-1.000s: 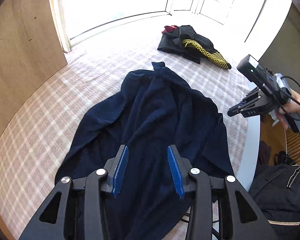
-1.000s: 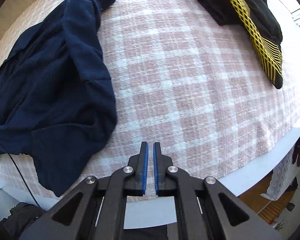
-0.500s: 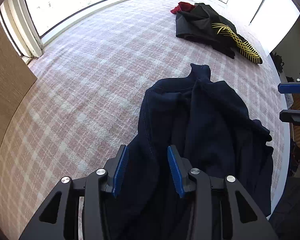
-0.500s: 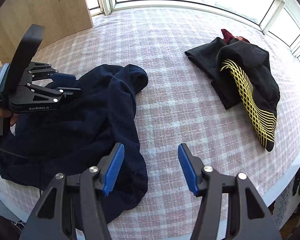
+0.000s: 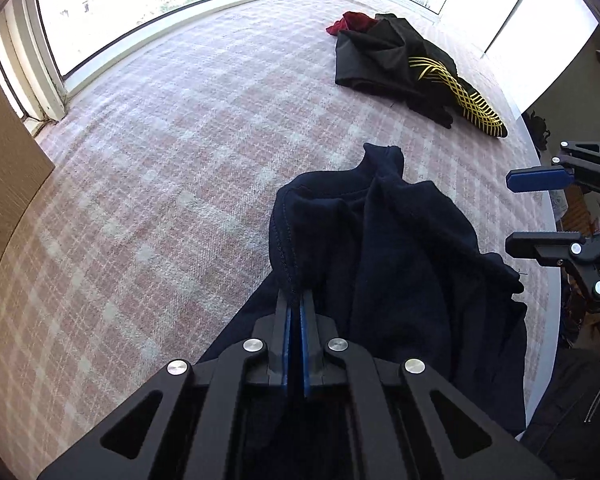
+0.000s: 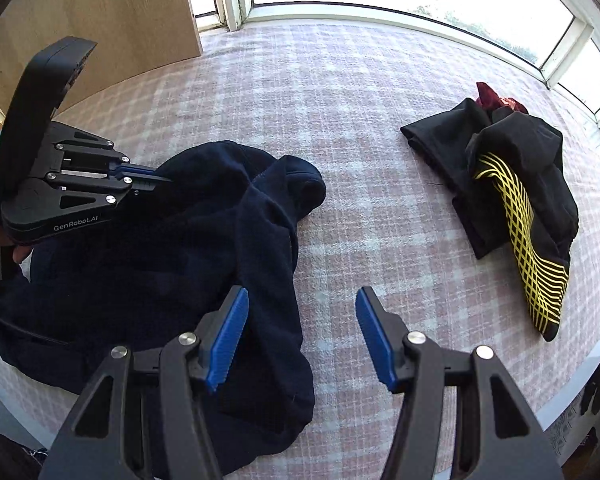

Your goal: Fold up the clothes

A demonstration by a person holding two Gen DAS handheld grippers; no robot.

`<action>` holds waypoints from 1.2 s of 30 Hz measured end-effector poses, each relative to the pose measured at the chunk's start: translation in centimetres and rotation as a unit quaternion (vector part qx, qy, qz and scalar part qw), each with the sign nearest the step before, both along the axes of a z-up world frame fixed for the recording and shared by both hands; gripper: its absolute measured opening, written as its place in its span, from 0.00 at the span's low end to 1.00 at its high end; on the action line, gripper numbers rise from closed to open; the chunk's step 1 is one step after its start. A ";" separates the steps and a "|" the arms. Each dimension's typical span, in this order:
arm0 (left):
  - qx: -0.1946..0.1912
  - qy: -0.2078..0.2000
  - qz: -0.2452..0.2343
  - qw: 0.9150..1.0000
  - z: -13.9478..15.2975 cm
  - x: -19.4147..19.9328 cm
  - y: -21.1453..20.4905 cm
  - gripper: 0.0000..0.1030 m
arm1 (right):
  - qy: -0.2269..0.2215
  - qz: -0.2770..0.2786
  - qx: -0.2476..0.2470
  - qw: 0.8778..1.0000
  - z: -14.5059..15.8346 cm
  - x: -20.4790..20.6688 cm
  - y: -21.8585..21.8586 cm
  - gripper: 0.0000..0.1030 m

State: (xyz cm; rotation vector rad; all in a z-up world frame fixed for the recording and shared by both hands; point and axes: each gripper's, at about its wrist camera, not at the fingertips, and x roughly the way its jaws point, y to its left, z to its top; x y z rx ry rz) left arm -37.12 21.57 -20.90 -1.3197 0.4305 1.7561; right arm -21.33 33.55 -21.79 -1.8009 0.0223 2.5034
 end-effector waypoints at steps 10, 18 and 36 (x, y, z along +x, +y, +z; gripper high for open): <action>0.018 0.010 0.028 0.999 1.7 -2.3 -2.5 0.03 | 0.003 0.062 0.030 0.998 -1.0 -1.9 -3.0 0.54; 0.022 0.009 0.028 0.999 1.5 -2.1 -2.7 0.03 | -0.042 0.048 0.029 0.998 -4.4 -3.1 -1.8 0.53; -0.033 0.011 0.049 0.998 -1.6 -3.8 -4.9 0.25 | -0.065 -0.062 -0.087 0.992 -5.0 -0.5 7.3 0.15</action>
